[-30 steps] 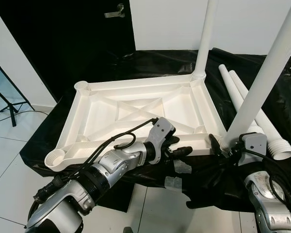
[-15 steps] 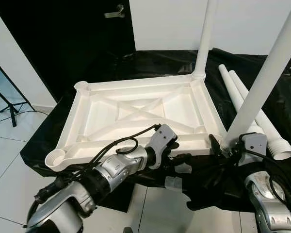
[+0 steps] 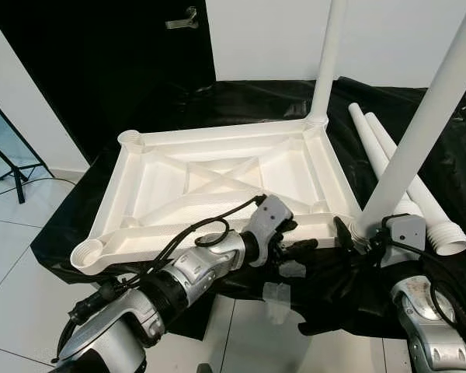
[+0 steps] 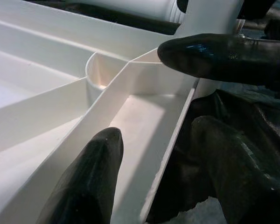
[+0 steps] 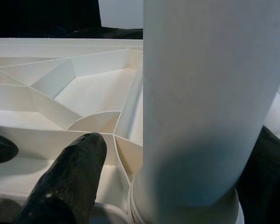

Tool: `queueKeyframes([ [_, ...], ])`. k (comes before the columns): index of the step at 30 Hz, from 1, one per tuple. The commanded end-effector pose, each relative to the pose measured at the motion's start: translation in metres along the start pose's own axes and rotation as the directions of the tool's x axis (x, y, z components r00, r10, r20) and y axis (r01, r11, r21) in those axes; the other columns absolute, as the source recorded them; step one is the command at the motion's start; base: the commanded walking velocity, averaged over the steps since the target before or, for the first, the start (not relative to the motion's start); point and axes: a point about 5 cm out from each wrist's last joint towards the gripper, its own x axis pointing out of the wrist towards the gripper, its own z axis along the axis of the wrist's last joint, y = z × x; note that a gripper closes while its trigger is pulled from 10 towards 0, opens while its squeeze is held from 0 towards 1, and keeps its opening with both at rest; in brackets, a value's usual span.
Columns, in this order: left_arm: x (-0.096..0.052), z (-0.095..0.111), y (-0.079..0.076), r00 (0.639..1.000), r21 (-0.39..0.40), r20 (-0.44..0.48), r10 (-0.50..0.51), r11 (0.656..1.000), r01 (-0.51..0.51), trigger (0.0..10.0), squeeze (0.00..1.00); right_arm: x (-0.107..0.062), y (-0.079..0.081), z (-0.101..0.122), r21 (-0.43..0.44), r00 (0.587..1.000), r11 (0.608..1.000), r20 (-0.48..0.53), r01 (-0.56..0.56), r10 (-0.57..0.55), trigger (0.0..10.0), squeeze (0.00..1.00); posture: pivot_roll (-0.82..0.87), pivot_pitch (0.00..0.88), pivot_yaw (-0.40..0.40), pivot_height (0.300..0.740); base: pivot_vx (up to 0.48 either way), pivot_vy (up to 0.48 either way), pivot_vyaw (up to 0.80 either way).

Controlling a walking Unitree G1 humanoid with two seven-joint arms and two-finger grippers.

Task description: Building children table

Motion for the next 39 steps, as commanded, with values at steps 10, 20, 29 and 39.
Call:
queueKeyframes([
  [10,-0.005,-0.005,-0.027,0.810,0.046,-0.078,-0.582,0.809,0.586,10.0,0.00,0.001,0.008,-0.003,0.015,1.000,1.000,-0.014,-0.023,0.023,10.0,0.00,0.04,0.000,0.075,0.740,0.000,0.000,0.00],
  [20,0.005,-0.008,-0.027,0.832,0.061,-0.104,-0.546,0.831,0.553,10.0,0.00,0.001,0.009,-0.003,0.019,1.000,1.000,-0.012,-0.019,0.019,10.0,0.00,0.03,0.000,0.079,0.740,0.000,0.000,0.00],
  [29,0.013,-0.006,-0.031,0.825,0.058,-0.086,-0.558,0.824,0.563,10.0,0.00,0.001,0.009,-0.004,0.016,1.000,1.000,-0.015,-0.019,0.020,10.0,0.00,0.03,0.000,0.077,0.740,0.000,0.000,0.00],
  [39,0.023,-0.006,-0.036,0.840,0.106,-0.082,-0.537,0.833,0.543,10.0,0.00,0.002,0.010,-0.003,0.018,1.000,1.000,-0.009,-0.022,0.022,10.0,0.00,0.03,0.000,0.077,0.740,0.000,0.000,0.00],
])
